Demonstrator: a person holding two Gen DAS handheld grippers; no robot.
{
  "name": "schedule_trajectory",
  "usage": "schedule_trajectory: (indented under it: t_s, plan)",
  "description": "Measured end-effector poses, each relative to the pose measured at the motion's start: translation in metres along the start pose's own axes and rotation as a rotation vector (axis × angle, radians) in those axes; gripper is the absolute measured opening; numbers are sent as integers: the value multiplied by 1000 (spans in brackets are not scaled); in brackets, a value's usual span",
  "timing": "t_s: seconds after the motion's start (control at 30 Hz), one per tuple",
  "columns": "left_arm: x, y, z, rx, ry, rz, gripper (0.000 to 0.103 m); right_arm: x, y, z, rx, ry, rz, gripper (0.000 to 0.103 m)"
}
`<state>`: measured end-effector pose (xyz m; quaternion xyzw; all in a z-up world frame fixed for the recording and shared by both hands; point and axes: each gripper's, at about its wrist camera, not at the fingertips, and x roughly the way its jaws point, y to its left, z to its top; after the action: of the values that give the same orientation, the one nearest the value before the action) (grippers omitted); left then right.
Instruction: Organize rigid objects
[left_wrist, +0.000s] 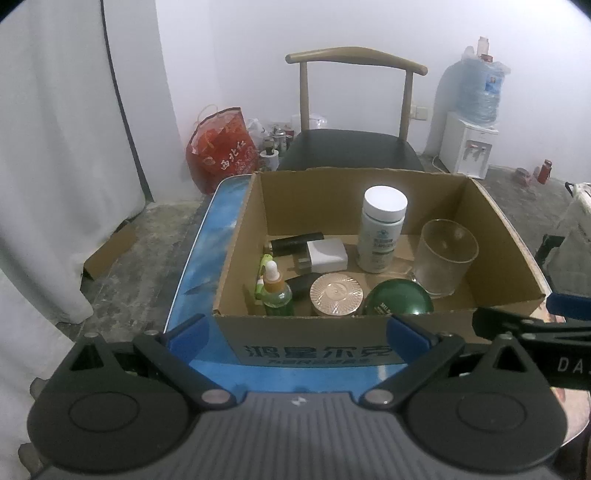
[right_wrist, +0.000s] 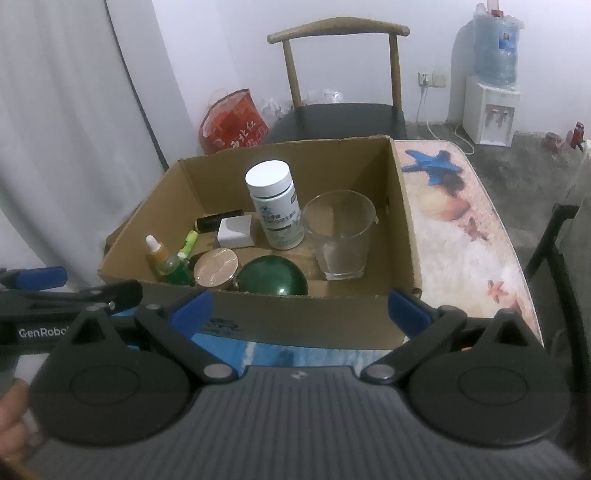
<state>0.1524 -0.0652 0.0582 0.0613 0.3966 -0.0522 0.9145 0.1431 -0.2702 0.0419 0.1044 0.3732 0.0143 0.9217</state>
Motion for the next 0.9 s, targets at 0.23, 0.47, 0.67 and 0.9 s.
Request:
schedule_trajectory:
  t_s: [0.23, 0.47, 0.67, 0.9]
  plan:
    - [1, -1, 0, 3, 14, 5, 102, 3, -2, 1, 9, 20, 2, 102]
    - [2, -3, -1, 11, 20, 8, 102, 5, -5, 0, 23, 35, 13, 102]
    - [2, -4, -1, 10, 19, 7, 102, 4, -6, 0, 29, 37, 18, 102]
    - [2, -4, 0, 11, 19, 7, 102, 4, -7, 0, 27, 37, 15, 102]
